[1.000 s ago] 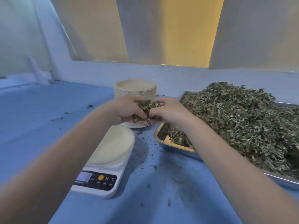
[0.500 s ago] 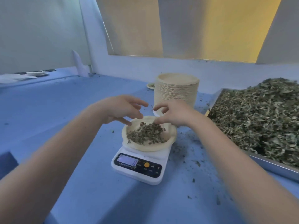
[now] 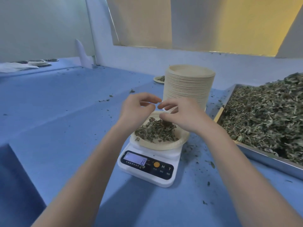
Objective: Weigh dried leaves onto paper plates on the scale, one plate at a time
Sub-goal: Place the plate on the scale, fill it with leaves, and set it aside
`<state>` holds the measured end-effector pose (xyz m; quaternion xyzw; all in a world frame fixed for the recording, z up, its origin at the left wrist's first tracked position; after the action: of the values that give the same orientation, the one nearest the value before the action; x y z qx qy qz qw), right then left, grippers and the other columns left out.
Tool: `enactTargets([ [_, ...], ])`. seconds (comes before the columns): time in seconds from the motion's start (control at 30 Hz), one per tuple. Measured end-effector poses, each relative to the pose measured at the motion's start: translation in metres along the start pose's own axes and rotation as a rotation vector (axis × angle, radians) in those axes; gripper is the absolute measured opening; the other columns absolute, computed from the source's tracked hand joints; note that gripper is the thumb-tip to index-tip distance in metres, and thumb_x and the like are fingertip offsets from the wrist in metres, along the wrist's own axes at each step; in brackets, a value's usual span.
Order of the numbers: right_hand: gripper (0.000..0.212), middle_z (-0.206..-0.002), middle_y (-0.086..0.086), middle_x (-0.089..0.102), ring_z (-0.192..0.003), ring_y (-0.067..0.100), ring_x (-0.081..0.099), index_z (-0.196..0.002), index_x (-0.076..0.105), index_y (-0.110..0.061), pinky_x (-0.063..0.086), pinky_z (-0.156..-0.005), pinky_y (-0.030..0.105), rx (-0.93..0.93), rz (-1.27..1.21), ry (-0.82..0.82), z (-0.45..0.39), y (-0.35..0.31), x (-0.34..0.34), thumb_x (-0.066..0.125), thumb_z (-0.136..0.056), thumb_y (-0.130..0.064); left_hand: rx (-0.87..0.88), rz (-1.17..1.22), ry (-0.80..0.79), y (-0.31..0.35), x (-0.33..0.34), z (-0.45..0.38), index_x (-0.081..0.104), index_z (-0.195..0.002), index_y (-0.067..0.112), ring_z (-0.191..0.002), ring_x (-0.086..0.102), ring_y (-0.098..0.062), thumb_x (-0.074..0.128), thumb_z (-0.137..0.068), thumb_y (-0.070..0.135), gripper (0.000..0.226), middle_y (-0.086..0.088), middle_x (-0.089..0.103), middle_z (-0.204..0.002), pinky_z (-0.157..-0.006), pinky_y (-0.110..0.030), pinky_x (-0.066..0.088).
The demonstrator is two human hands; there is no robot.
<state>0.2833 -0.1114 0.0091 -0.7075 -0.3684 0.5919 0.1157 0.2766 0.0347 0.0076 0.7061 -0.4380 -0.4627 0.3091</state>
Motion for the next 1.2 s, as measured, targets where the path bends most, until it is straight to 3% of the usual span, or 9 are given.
enactTargets([
  [0.3,0.019,-0.098,-0.012,0.062,-0.092,0.007,0.059,-0.100,0.067,-0.038,0.047,-0.083,0.026,-0.001,0.041,0.012,0.001,0.002,-0.006,0.068,-0.082,-0.032,0.059,0.048,0.067,-0.004,0.003,0.004,0.071,-0.080,0.033,-0.084,0.062,0.003,0.056,-0.083,0.005,0.032,0.018,0.071,-0.084,-0.075,-0.008,0.047],
  [0.43,0.023,-0.102,-0.010,0.063,-0.094,0.008,0.060,-0.106,0.068,-0.035,0.047,-0.082,0.024,0.019,0.047,-0.021,0.003,0.003,-0.008,0.068,-0.083,-0.033,0.086,0.014,0.038,-0.004,0.007,0.006,0.069,-0.078,0.036,-0.083,0.061,0.005,0.057,-0.084,0.006,0.033,0.020,0.070,-0.084,-0.073,-0.008,0.046],
  [0.57,0.024,-0.104,-0.008,0.063,-0.090,0.009,0.064,-0.108,0.067,-0.033,0.047,-0.069,0.015,0.043,0.056,-0.047,0.006,0.004,-0.013,0.067,-0.084,-0.033,0.097,-0.034,0.003,-0.001,0.013,0.006,0.067,-0.076,0.039,-0.080,0.060,0.009,0.058,-0.084,0.007,0.034,0.023,0.068,-0.081,-0.066,-0.010,0.043],
  [0.67,0.014,-0.104,-0.004,0.065,-0.094,0.011,0.061,-0.096,0.065,-0.028,0.045,-0.071,0.022,0.075,0.072,-0.024,0.009,0.010,-0.025,0.067,-0.083,-0.031,0.127,-0.068,-0.059,0.014,0.034,0.006,0.064,-0.073,0.042,-0.076,0.057,0.010,0.054,-0.081,0.004,0.040,0.025,0.066,-0.081,-0.062,-0.003,0.039],
  [0.77,0.014,-0.096,0.001,0.068,-0.087,0.017,0.061,-0.091,0.065,-0.017,0.045,-0.069,0.028,0.144,0.170,0.031,0.018,0.032,-0.050,0.067,-0.081,-0.026,0.167,-0.135,-0.178,0.039,0.075,-0.001,0.067,-0.086,0.033,-0.073,0.056,0.005,0.051,-0.078,0.000,0.038,0.018,0.065,-0.089,-0.062,0.002,0.036],
  [0.9,0.028,-0.095,0.000,0.066,-0.083,0.015,0.057,-0.108,0.067,-0.024,0.042,-0.067,0.025,0.310,0.345,0.029,0.043,0.083,-0.092,0.069,-0.080,-0.027,0.164,-0.198,-0.388,0.063,0.148,-0.005,0.064,-0.113,0.021,-0.092,0.058,-0.016,0.056,-0.080,0.001,0.039,0.001,0.065,-0.108,-0.074,-0.017,0.041],
  [1.0,0.045,-0.113,0.004,0.064,-0.099,0.020,0.059,-0.123,0.060,-0.023,0.044,-0.074,0.024,0.482,0.469,-0.038,0.064,0.128,-0.111,0.069,-0.080,-0.028,0.144,-0.352,-0.518,0.063,0.199,-0.002,0.052,-0.128,0.014,-0.107,0.055,-0.026,0.051,-0.083,0.000,0.047,-0.009,0.061,-0.115,-0.079,-0.025,0.041],
  [1.1,0.056,-0.119,0.005,0.064,-0.105,0.023,0.059,-0.125,0.059,-0.022,0.050,-0.087,0.030,0.597,0.515,-0.097,0.075,0.159,-0.121,0.076,-0.073,-0.032,0.130,-0.561,-0.619,0.059,0.235,-0.002,0.044,-0.129,0.005,-0.102,0.054,-0.031,0.048,-0.086,0.002,0.043,-0.018,0.058,-0.113,-0.072,-0.035,0.044],
  [1.2,0.059,-0.118,0.005,0.063,-0.101,0.025,0.061,-0.123,0.059,-0.026,0.051,-0.083,0.030,0.620,0.490,-0.116,0.076,0.171,-0.117,0.079,-0.068,-0.030,0.088,-0.675,-0.699,0.056,0.254,-0.002,0.043,-0.128,0.007,-0.105,0.054,-0.032,0.050,-0.084,0.006,0.044,-0.017,0.057,-0.116,-0.074,-0.035,0.043],
])
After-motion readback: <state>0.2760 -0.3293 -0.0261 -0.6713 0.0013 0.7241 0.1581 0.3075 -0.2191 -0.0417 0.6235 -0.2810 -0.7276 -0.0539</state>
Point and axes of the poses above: each hand's wrist, its own z-axis away from the middle knuckle, its own x-axis out of the palm, y = z × x, the point moved 5 cm from there along -z, towards the middle knuckle
